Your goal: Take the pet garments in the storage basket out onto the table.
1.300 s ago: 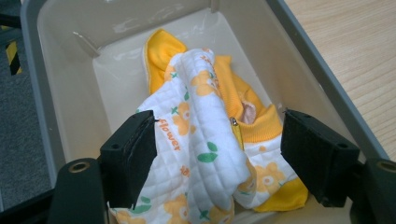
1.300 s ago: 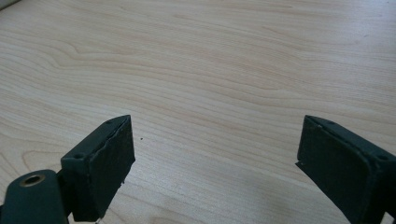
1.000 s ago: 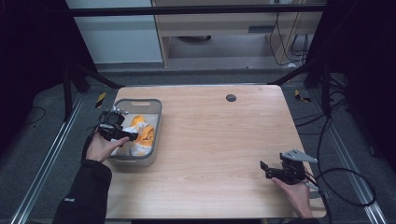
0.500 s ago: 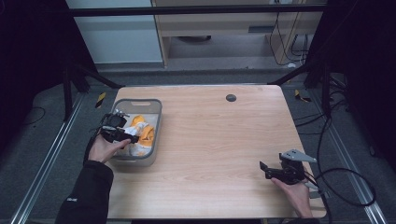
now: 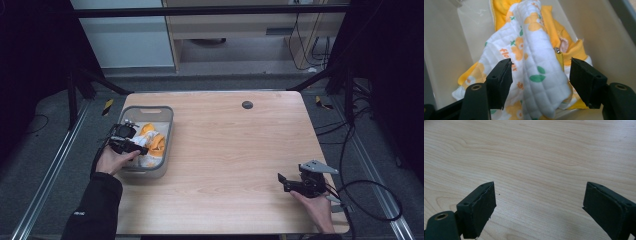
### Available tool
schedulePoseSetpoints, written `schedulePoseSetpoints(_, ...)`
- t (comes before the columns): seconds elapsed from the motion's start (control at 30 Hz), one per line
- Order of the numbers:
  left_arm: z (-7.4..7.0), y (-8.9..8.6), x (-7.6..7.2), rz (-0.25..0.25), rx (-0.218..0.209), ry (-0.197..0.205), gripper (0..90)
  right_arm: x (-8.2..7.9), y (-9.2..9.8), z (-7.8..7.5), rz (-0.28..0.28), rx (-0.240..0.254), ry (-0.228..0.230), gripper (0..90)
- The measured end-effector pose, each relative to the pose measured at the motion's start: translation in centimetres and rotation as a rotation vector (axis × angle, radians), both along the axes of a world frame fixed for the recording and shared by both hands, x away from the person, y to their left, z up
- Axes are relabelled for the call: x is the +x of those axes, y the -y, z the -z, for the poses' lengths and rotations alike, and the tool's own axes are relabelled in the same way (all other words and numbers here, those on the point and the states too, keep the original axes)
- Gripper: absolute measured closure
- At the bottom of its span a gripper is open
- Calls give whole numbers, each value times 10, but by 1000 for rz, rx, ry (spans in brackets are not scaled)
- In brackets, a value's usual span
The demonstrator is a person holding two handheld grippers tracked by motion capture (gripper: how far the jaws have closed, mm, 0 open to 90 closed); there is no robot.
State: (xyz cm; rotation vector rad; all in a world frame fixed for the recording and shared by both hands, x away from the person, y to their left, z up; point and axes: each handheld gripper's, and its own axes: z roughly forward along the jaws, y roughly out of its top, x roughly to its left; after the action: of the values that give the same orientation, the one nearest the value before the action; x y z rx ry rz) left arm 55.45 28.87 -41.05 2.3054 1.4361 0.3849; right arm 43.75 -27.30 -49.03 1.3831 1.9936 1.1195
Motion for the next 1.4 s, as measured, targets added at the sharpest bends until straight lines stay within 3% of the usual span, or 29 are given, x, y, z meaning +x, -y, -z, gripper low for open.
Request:
schedulePoseSetpoints(0.37,7,1,2,3,-17,-37,457,0,0,0,-1,-1,-4,106)
schedulePoseSetpoints(0.53,8,2,2,5,-23,-56,563,0,0,0,-3,-5,-5,105)
schedulePoseSetpoints(0.73,9,1,3,6,1,-79,673,1,0,0,-4,-5,-9,104)
schedulePoseSetpoints(1.1,0,3,0,19,34,-49,740,0,0,0,-5,-4,-13,102)
schedulePoseSetpoints(1.4,-27,2,-9,27,28,16,745,0,0,0,-4,-3,-14,101)
